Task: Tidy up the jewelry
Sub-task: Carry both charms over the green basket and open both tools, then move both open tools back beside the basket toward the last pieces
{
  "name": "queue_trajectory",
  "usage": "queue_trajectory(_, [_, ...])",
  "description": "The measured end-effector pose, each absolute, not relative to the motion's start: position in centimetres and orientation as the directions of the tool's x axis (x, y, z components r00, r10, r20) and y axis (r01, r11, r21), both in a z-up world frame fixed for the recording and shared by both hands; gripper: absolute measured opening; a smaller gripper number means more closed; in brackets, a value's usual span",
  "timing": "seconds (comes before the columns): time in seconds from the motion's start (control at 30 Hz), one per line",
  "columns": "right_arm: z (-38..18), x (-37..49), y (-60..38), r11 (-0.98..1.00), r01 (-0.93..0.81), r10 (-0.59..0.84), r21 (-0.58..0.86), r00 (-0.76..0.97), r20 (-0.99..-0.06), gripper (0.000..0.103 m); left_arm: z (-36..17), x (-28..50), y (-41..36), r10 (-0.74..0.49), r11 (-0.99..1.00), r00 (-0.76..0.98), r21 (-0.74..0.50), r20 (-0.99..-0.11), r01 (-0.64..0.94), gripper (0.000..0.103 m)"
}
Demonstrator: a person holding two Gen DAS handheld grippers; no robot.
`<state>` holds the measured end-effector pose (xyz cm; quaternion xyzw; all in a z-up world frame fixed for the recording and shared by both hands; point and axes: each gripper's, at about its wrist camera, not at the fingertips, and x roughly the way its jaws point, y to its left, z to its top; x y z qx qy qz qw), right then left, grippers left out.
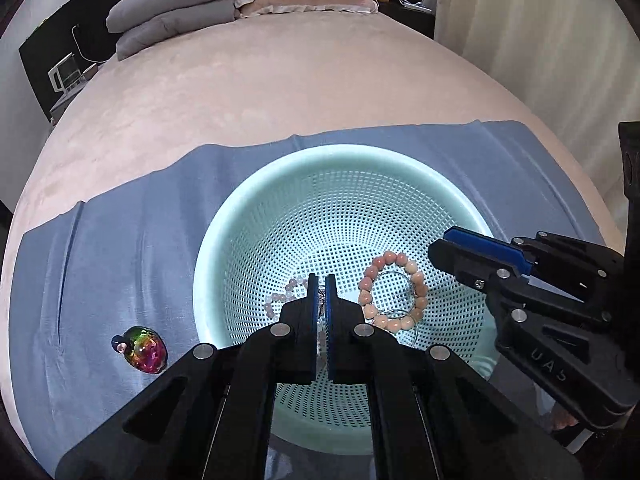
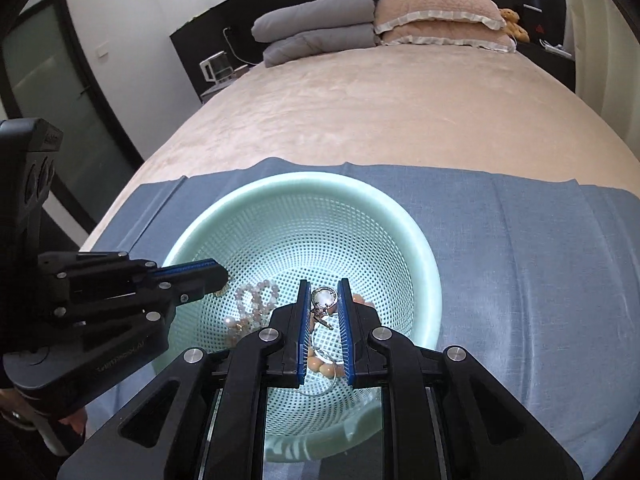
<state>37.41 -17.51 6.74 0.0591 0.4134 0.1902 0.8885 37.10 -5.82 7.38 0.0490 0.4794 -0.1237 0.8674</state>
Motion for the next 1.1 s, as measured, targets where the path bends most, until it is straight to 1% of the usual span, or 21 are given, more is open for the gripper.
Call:
queue_trajectory(0.07, [6.5,37.3,-17.7,0.914,-0.294,0.404,0.281,0.574,-0.712,0.014,6.8,37.3,-5.6,-0.162,0.969,0.497,-0.042,-0.853,0.243,0.003])
queue_trajectory(0.13, [6.8,37.4,-17.8,0.918,-0.281,0.394,0.278,0.587,-0.707,0.016,6.4,37.2,-5.5,-0.173,0.968,0.49,-0.057,-0.855,0.244,0.006])
queue_trajectory(0.17, [6.9,37.3,-17.9,0.916,-0.282,0.4,0.284,0.59,-0.702,0.016,6.3,37.2,-5.4,-0.159,0.971,0.494,-0.046,-0.855,0.233,0.013])
queue_trajectory(0.2, [6.9,37.3,-17.9,0.912,-0.287,0.41,0.295,0.585,-0.699,0.016,6.4,37.2,-5.3,-0.157,0.973,0.498,-0.047,-0.853,0.226,0.022])
queue_trajectory(0.23, [7.0,37.3,-17.7,0.913,-0.288,0.407,0.289,0.583,-0.703,0.016,6.5,37.0,-5.1,-0.171,0.972,0.502,-0.061,-0.848,0.227,0.027])
queue_trajectory(0.27, [7.1,37.1,-17.7,0.916,-0.291,0.398,0.276,0.586,-0.705,0.016,6.7,36.8,-4.9,-0.178,0.971,0.509,-0.067,-0.842,0.229,0.034])
queue_trajectory(0.37, [7.7,36.4,-17.6,0.917,-0.307,0.393,0.254,0.595,-0.702,0.017,7.9,36.2,-4.4,-0.181,0.97,0.54,-0.059,-0.822,0.235,0.039])
queue_trajectory(0.43, [8.1,36.1,-17.8,0.919,-0.312,0.387,0.241,0.599,-0.701,0.021,8.5,35.7,-3.8,-0.179,0.973,0.55,-0.063,-0.815,0.223,0.041])
queue_trajectory(0.5, [8.6,35.5,-17.8,0.919,-0.322,0.385,0.228,0.6,-0.701,0.021,8.8,35.1,-3.3,-0.188,0.972,0.545,-0.078,-0.817,0.22,0.043])
queue_trajectory(0.67, [9.5,32.3,-17.9,0.913,-0.363,0.386,0.188,0.614,-0.688,0.021,9.1,32.8,-2.8,-0.185,0.971,0.544,-0.067,-0.819,0.229,0.043])
queue_trajectory(0.83, [9.1,28.2,-17.3,0.907,-0.403,0.37,0.125,0.619,-0.693,0.021,9.2,29.7,-2.5,-0.199,0.967,0.546,-0.075,-0.813,0.242,0.044])
queue_trajectory(0.97, [8.0,24.4,-17.1,0.892,-0.432,0.4,0.134,0.614,-0.68,0.021,9.6,26.2,-2.0,-0.23,0.963,0.569,-0.099,-0.79,0.251,0.044])
queue_trajectory(1.07, [7.2,21.7,-16.5,0.869,-0.472,0.439,0.145,0.606,-0.663,0.021,9.2,23.7,-1.9,-0.237,0.959,0.586,-0.09,-0.775,0.268,0.049])
queue_trajectory(1.1, [6.9,20.7,-16.1,0.857,-0.496,0.453,0.139,0.599,-0.66,0.021,8.8,23.0,-2.0,-0.236,0.957,0.589,-0.08,-0.773,0.278,0.05])
